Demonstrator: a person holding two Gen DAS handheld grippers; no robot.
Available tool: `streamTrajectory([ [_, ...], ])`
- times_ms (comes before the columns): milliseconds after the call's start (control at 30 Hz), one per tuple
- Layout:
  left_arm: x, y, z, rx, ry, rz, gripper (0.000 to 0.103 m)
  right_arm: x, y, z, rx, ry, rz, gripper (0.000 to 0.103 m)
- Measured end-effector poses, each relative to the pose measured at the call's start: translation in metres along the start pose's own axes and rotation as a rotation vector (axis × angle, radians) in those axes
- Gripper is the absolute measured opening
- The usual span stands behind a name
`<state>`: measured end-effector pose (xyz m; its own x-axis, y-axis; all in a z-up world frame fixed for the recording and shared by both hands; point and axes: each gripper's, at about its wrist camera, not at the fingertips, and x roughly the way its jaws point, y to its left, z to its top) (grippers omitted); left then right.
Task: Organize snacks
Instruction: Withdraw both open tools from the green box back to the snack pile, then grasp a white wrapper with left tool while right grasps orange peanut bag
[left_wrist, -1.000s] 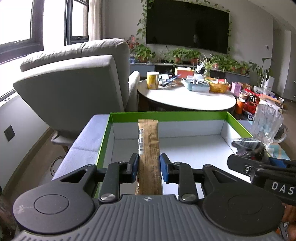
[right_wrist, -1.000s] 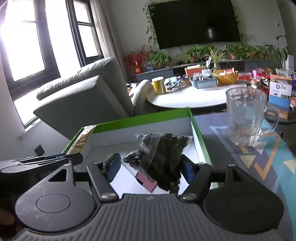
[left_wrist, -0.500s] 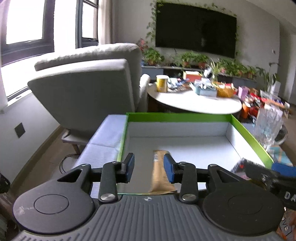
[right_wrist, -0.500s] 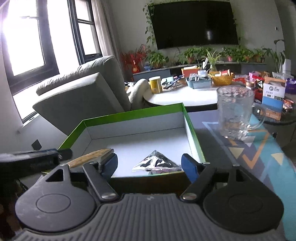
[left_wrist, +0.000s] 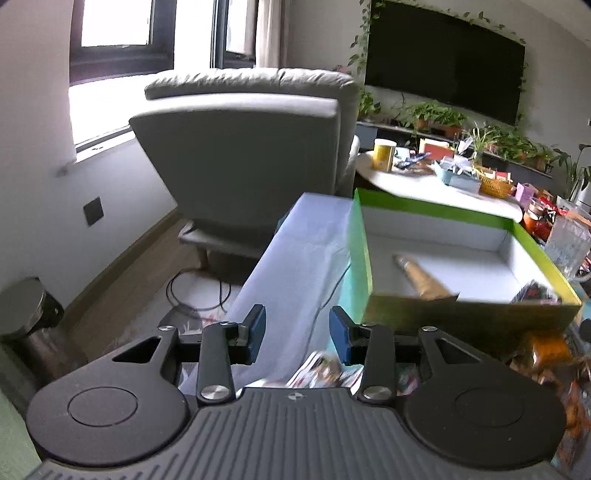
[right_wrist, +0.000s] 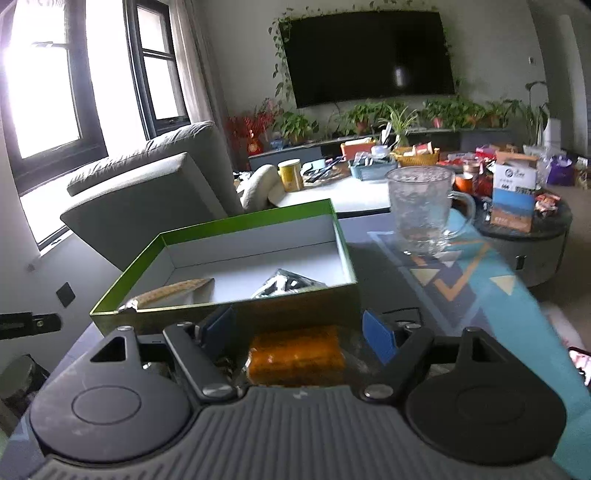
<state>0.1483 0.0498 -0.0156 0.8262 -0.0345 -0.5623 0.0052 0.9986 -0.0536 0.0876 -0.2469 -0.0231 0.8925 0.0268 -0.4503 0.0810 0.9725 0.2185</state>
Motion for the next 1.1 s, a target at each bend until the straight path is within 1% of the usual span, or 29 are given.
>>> streamTrajectory([
  [67,-0.002,0.007,-0.007,0.007,0.024,-0.029,0.040,-0.006,-0.003,-0.003,0.004,-0.002,-0.010,0.070],
  [133,-0.002,0.012,-0.013,0.017,0.050,-0.081,0.046,-0.011,-0.008,-0.007,0.013,0.007,-0.011,0.070],
  [167,-0.002,0.015,-0.016,0.023,0.062,-0.111,0.047,-0.014,-0.009,-0.009,0.016,0.013,-0.011,0.070],
  [233,0.000,0.019,-0.020,0.042,0.083,-0.162,0.052,-0.019,-0.012,-0.013,0.015,0.025,-0.016,0.070],
  [300,0.000,0.019,-0.023,0.066,0.086,-0.174,0.057,-0.025,-0.014,-0.018,0.011,0.028,-0.015,0.070],
  [400,0.000,0.017,-0.027,0.145,0.057,-0.187,0.062,-0.037,-0.017,-0.025,-0.002,0.025,-0.004,0.070],
  [500,0.002,0.016,-0.029,0.225,0.034,-0.192,0.063,-0.044,-0.019,-0.033,-0.022,0.039,0.013,0.070],
  [600,0.004,0.017,-0.030,0.266,0.026,-0.204,0.063,-0.046,-0.020,-0.042,-0.026,0.073,0.040,0.070],
  [700,0.007,0.020,-0.033,0.274,0.042,-0.219,0.063,-0.042,-0.020,-0.049,-0.022,0.114,0.061,0.070],
  [800,0.010,0.022,-0.038,0.290,0.054,-0.225,0.063,-0.035,-0.017,-0.055,-0.032,0.140,0.050,0.070],
  [933,0.016,0.024,-0.040,0.289,0.069,-0.232,0.063,-0.026,-0.012,-0.062,-0.079,0.166,0.041,0.070],
  [1100,0.023,0.023,-0.042,0.300,0.079,-0.248,0.063,-0.012,-0.013,-0.065,-0.134,0.207,0.057,0.070],
])
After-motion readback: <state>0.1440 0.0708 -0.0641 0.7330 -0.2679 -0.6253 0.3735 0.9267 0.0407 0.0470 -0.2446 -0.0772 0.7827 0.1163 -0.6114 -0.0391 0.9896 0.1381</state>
